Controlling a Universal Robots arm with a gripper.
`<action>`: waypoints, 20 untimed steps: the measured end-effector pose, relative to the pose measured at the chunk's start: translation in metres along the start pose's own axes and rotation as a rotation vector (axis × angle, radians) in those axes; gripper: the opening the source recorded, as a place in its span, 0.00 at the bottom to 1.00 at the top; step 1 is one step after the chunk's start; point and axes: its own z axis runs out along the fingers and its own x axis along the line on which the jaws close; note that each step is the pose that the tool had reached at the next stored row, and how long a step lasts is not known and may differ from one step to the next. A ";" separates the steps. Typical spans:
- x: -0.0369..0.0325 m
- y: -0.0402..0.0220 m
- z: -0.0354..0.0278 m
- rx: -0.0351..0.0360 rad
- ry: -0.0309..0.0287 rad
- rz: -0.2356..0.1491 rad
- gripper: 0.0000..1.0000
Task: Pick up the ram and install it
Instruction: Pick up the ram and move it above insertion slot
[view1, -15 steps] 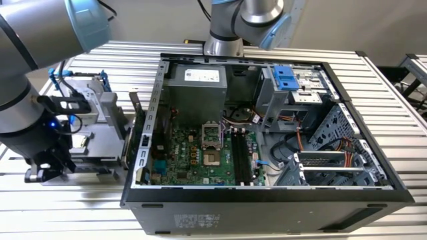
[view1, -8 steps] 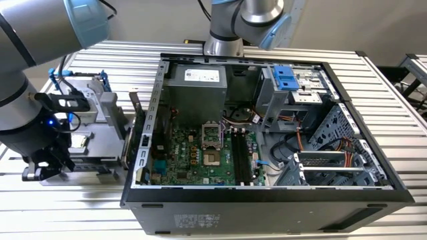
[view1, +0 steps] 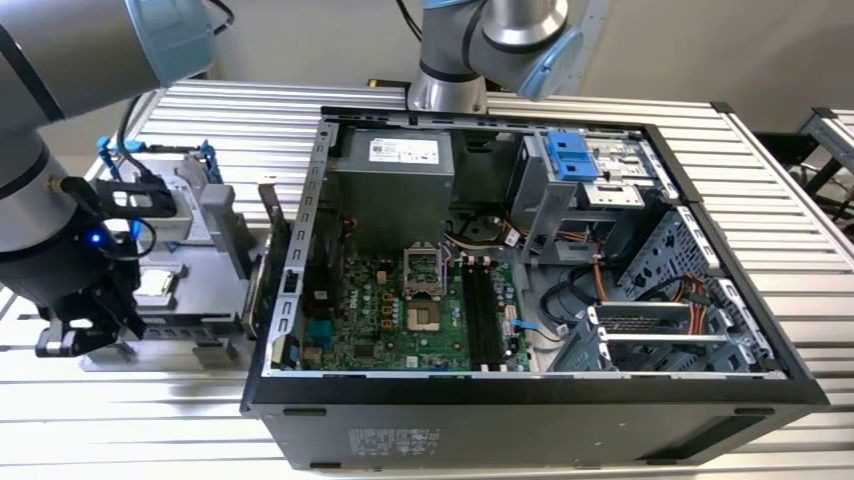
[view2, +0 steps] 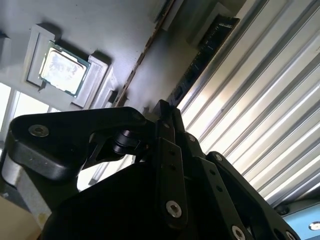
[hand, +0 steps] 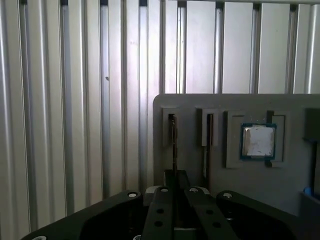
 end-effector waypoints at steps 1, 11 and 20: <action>0.0000 0.0000 -0.0009 0.0001 0.0000 0.003 0.00; -0.0007 0.0007 -0.0109 0.0010 -0.0004 0.024 0.00; -0.0017 0.0009 -0.0237 0.0014 -0.0003 0.024 0.00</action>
